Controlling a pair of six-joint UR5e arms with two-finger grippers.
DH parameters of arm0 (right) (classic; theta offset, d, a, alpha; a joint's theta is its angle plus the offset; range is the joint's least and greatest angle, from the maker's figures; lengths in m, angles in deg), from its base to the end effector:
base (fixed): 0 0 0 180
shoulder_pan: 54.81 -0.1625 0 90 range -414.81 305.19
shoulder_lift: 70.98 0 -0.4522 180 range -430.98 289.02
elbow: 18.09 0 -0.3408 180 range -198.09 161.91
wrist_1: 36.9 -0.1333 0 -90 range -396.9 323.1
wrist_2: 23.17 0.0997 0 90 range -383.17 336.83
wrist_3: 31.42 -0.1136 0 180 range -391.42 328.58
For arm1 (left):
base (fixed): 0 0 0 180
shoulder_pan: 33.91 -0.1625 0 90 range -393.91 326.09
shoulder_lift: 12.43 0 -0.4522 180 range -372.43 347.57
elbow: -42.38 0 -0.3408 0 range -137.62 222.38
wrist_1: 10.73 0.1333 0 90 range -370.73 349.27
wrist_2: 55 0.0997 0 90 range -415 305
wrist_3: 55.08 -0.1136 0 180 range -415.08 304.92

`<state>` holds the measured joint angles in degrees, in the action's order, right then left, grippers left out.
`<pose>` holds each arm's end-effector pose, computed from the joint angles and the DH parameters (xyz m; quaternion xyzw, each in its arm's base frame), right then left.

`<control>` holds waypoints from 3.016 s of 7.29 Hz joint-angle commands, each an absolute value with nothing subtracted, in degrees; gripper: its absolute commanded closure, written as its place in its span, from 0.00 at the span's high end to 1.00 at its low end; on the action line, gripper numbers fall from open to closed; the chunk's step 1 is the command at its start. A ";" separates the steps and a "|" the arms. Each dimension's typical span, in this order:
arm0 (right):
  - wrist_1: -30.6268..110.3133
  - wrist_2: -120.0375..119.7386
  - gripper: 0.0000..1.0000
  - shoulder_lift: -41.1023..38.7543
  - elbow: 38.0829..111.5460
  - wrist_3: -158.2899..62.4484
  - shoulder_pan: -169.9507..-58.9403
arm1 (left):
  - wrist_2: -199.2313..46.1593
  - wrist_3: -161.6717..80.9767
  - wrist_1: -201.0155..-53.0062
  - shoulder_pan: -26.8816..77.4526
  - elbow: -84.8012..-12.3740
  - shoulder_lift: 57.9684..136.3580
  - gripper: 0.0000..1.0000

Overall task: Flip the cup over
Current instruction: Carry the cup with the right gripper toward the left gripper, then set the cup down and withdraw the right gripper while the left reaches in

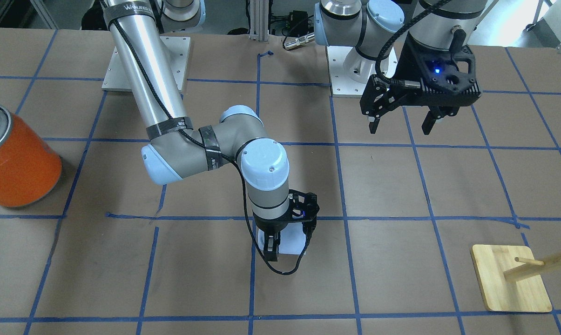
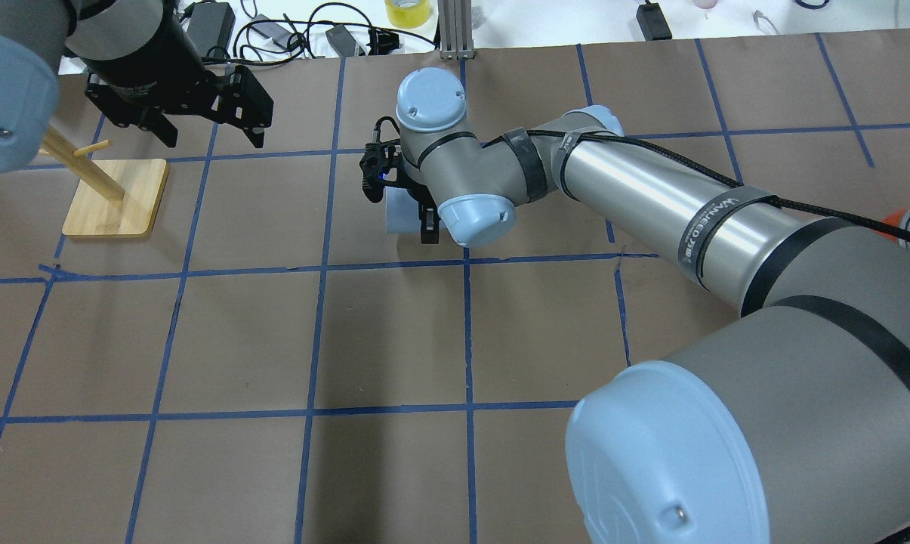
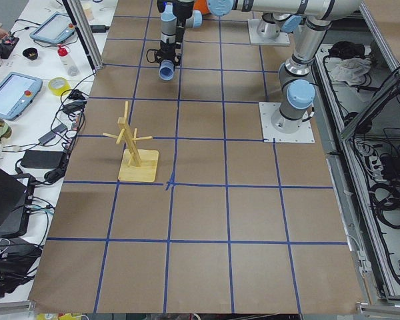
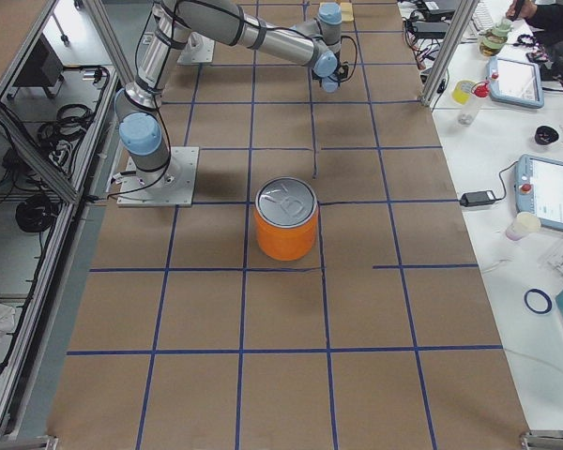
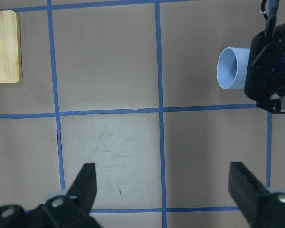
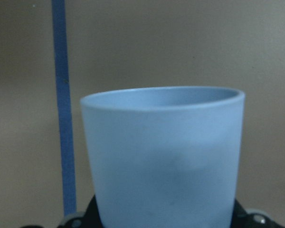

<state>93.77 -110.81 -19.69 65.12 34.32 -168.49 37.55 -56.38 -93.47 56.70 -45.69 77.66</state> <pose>0.4026 -0.5745 0.2382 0.7024 -0.7074 0.0786 0.0082 -0.1331 -0.4563 0.5294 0.0148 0.9965 -0.0792 0.0227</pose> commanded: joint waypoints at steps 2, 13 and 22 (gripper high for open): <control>93.88 -110.62 0.46 -19.65 65.84 35.64 -170.03 | 37.46 -56.40 -94.22 56.71 -45.68 77.66 1.00; 93.09 -110.26 1.00 -13.90 66.37 23.31 -169.95 | 37.63 -56.48 -94.23 56.62 -45.60 77.66 1.00; 63.93 -112.91 1.00 11.18 73.67 -36.85 -146.06 | 21.32 -57.36 -84.97 48.71 -54.70 84.75 1.00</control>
<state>67.65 -112.63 8.51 73.98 -33.06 -148.57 24.98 -57.32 -90.66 49.16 -50.90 81.84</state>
